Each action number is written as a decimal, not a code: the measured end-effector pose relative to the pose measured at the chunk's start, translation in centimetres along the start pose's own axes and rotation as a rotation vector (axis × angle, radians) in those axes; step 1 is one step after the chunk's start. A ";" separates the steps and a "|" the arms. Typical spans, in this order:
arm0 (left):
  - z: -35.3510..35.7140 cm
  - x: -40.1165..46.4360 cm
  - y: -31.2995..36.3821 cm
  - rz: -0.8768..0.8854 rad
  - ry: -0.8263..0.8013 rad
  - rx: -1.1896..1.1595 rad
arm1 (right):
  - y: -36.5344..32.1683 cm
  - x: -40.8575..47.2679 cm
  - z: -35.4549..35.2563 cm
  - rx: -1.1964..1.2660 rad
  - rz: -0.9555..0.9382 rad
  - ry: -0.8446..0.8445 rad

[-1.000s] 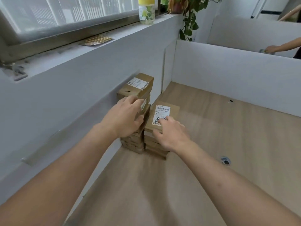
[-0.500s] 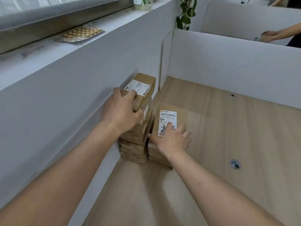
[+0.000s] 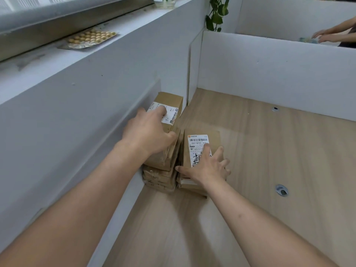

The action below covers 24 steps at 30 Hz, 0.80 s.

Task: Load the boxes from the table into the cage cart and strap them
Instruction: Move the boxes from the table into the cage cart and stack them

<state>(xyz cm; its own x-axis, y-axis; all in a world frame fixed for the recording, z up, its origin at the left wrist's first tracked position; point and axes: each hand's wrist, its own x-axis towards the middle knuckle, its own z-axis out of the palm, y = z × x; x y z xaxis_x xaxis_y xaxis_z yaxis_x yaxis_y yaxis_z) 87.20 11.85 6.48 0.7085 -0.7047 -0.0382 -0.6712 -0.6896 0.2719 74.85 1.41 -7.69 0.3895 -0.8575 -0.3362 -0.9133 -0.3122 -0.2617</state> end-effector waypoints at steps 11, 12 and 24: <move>0.2 -4.5 -0.4 0.009 0.072 -0.042 | 2.8 -4.5 -1.5 0.028 -0.065 0.117; 0.2 -5.4 -0.2 0.003 0.074 -0.043 | 3.3 -5.2 -1.9 0.027 -0.072 0.128; 0.3 -19.5 2.1 -0.138 0.142 -0.093 | 9.6 -16.0 -7.4 0.001 -0.279 0.181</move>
<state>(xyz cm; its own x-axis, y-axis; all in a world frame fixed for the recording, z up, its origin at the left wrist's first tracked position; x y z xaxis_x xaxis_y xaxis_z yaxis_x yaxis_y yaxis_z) 71.88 24.07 7.55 0.8203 -0.5694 0.0532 -0.5475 -0.7550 0.3608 58.93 9.11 1.86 0.5970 -0.7976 -0.0856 -0.7741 -0.5449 -0.3221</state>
